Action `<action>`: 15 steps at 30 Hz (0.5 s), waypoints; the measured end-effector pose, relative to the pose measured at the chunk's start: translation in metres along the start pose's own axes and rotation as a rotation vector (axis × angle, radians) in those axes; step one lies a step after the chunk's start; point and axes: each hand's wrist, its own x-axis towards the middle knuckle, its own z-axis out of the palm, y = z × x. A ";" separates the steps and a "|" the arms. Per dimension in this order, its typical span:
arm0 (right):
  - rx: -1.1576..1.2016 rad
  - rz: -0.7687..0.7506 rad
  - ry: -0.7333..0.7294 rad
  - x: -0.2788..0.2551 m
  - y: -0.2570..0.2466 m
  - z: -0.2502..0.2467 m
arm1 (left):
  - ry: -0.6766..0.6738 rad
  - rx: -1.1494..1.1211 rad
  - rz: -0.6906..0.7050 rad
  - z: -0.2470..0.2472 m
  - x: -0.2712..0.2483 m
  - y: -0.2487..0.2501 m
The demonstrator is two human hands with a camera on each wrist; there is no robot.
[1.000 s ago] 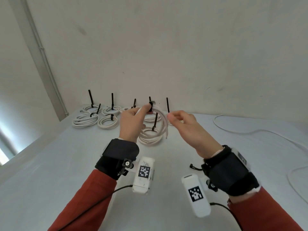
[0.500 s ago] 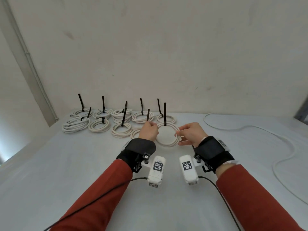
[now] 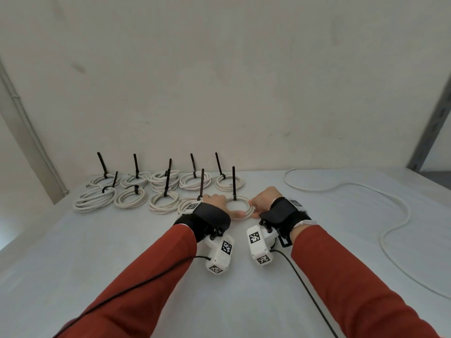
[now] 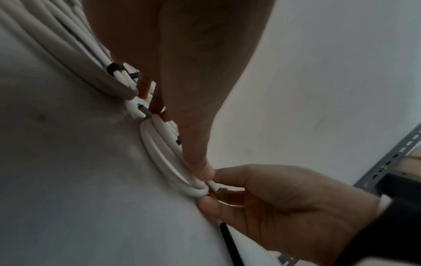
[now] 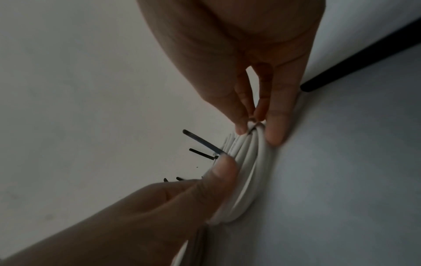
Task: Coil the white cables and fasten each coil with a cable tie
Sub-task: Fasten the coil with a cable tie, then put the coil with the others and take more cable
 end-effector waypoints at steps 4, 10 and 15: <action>0.001 0.014 0.019 -0.006 -0.001 0.000 | 0.013 0.039 0.002 0.002 -0.001 0.001; 0.623 0.078 -0.020 -0.004 0.017 -0.018 | 0.067 -0.081 -0.036 0.011 0.004 -0.001; 0.366 0.046 0.206 -0.021 0.057 -0.059 | 0.354 -0.117 -0.006 0.004 0.000 0.028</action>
